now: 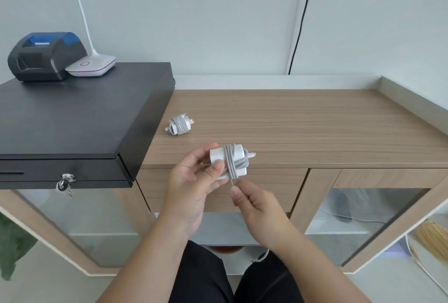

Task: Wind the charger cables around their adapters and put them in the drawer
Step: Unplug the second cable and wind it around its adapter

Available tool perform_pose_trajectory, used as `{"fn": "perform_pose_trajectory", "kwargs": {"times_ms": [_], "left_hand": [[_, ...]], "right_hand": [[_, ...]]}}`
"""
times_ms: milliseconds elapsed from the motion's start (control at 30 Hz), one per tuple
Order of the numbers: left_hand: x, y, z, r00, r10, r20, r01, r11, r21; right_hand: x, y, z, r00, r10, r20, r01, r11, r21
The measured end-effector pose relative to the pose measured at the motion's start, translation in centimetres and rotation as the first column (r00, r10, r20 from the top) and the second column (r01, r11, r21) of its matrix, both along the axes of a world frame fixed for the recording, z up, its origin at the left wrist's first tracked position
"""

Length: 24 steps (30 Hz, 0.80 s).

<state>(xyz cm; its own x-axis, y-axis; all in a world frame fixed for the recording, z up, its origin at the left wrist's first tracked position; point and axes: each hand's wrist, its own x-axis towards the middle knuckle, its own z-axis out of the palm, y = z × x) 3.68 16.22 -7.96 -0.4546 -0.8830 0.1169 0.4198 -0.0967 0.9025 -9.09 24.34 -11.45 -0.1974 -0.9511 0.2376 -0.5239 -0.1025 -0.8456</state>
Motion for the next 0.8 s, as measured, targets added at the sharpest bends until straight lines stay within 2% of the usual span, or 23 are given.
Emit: {"fn": "perform_pose_trajectory", "kwargs": {"times_ms": [167,267,400,567,667,733,800], "left_hand": [[0.0,-0.4,-0.8,0.968,0.153,0.198,-0.092,0.954,-0.285],[0.3,-0.5,-0.9,0.919,0.224,0.324,-0.054,0.887,-0.459],[0.5,0.1,-0.7,0.909,0.186,0.373,0.041,0.851,-0.524],[1.1,0.6,-0.3,0.918,0.119,0.379,0.108,0.844,-0.526],[1.4,0.9,-0.2,0.931,-0.004,0.365,0.183,0.871,-0.456],[1.6,1.0,-0.3,0.951,-0.077,0.298,0.199,0.893,-0.405],[1.8,1.1,-0.2,0.966,-0.122,0.226,0.198,0.915,-0.352]], "right_hand": [[-0.3,1.0,1.6,0.949,0.001,-0.316,-0.022,0.998,-0.061],[-0.8,1.5,3.3,0.881,0.037,-0.471,-0.061,0.998,-0.036],[-2.4,1.2,5.6,0.775,0.047,-0.630,-0.091,0.995,-0.038],[-4.3,0.6,8.5,0.732,0.025,-0.681,-0.144,0.982,-0.119],[-5.4,-0.4,9.6,0.740,0.072,-0.669,-0.210,0.969,-0.127],[-6.1,-1.1,9.5,0.804,0.109,-0.584,-0.218,0.968,-0.120],[-6.6,-1.6,8.8,0.912,0.174,-0.371,-0.222,0.971,-0.090]]}}
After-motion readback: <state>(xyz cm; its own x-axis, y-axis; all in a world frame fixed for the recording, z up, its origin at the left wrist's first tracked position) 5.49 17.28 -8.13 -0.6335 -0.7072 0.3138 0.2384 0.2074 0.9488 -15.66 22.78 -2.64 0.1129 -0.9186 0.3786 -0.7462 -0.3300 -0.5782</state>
